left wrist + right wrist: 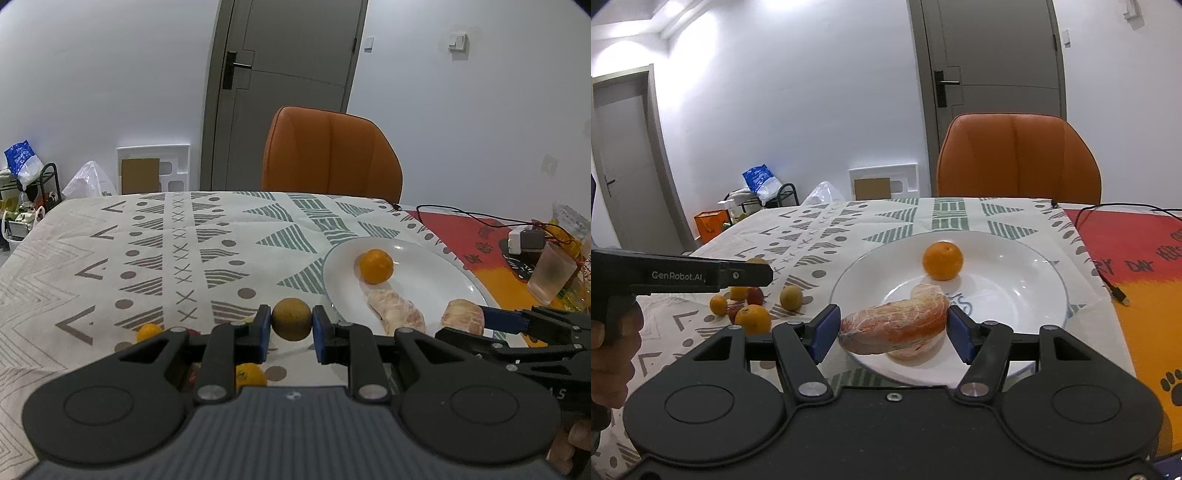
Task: Organize fruits
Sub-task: 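Lower the peeled citrus piece into the bowl and open the right gripper, then lower the small green fruit into the bowl and open the left gripper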
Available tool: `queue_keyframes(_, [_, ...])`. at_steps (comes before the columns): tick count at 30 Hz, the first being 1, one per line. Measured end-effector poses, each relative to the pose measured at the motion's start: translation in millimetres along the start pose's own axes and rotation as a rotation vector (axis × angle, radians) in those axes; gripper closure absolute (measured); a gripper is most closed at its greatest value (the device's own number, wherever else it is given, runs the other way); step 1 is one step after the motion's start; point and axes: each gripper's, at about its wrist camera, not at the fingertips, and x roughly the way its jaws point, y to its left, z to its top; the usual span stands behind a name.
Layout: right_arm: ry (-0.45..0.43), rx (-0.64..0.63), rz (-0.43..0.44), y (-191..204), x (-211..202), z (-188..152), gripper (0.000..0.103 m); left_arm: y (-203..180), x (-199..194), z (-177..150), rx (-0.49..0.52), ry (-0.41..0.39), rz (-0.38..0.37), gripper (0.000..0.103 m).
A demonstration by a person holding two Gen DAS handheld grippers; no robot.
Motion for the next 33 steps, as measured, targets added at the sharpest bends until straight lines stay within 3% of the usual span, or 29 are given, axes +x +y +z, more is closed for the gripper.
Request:
queue_keyframes(16, [-0.003,0.016,-0.050,-30,6,-1,0.042,-28,21,6,0.047,0.015,-0.006,0.081])
queue_keyframes(19, [-0.001,0.028,-0.056,-36,7,-3,0.038,-33,26,7,0.054,0.020,-0.012,0.081])
queue_keyframes(23, [-0.025,0.024,-0.066,-36,1,-5,0.023,-40,31,7,0.063,0.027,-0.023,0.081])
queue_keyframes(33, [-0.024,0.056,-0.043,-38,-4,-7,0.017,-55,35,9,0.081,0.035,-0.037,0.080])
